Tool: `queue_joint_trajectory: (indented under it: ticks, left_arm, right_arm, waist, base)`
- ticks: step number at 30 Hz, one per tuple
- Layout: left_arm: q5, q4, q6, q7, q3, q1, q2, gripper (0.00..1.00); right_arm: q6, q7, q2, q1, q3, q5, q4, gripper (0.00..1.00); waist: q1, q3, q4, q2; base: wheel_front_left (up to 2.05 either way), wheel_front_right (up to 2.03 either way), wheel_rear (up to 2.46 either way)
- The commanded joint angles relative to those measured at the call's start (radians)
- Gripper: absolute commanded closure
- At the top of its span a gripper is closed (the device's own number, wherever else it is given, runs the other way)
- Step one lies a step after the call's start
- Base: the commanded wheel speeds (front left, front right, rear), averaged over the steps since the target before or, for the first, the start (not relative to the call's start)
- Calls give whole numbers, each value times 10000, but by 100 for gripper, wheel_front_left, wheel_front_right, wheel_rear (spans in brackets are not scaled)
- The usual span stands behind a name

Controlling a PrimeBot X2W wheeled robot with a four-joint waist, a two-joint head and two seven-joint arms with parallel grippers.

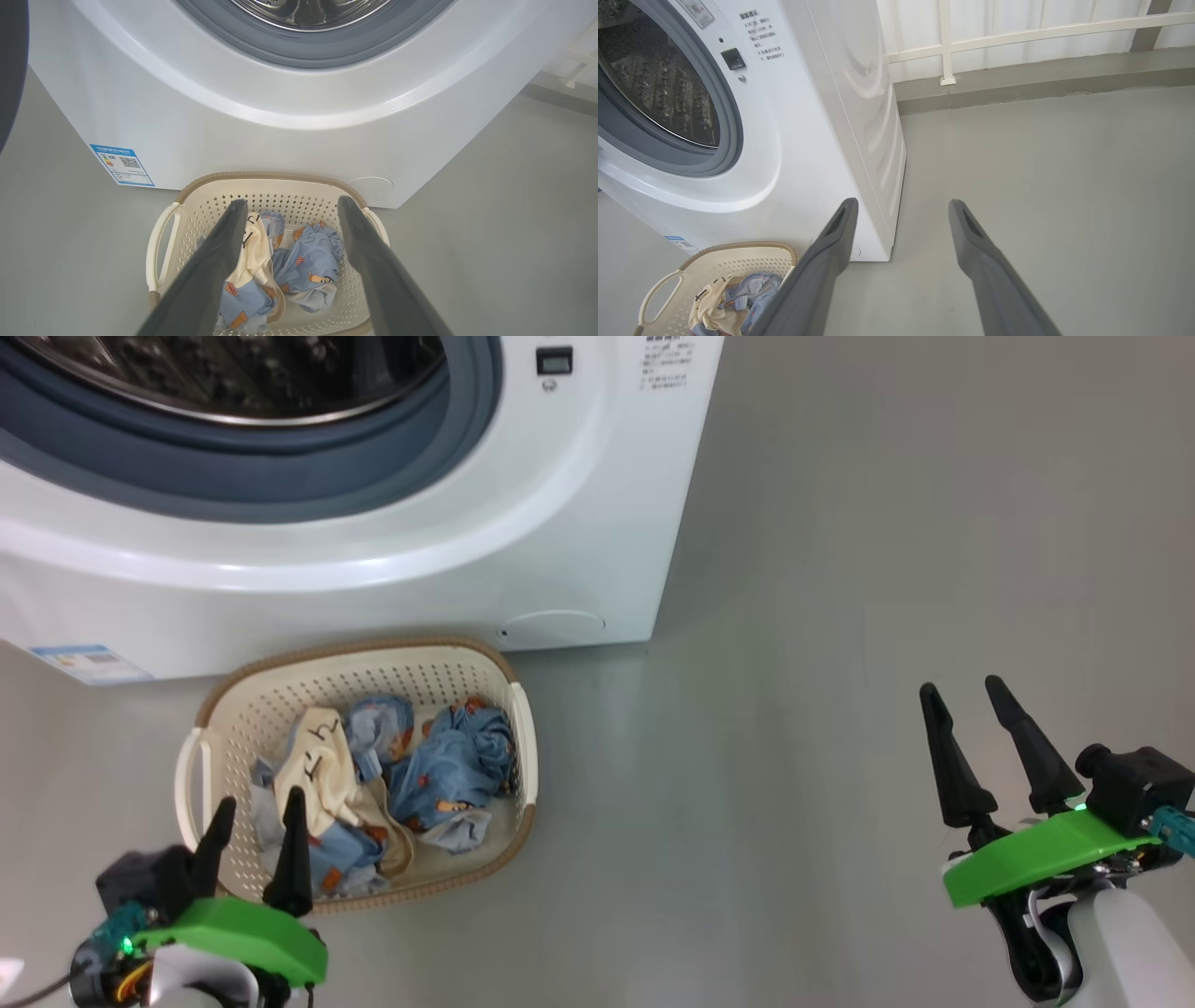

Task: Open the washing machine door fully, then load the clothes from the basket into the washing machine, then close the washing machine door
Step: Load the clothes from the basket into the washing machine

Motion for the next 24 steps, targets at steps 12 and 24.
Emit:
queue_joint_trajectory:
  ticks: [12,24]
  left_arm:
    - [-677,2149,-25,-65,-496,-2081,816,0]
    - [-1124,4605,-25,-65,-1502,-3928,1216,0]
  right_arm:
    - [27,-118,65,-759,319,-106,-351,0]
    - [27,-118,127,-1225,385,-134,-514,0]
  waist:
    - [0,1397,-188,-1]
    - [0,2574,-350,-1]
  base:
    - [0,0,0]
    - [0,0,0]
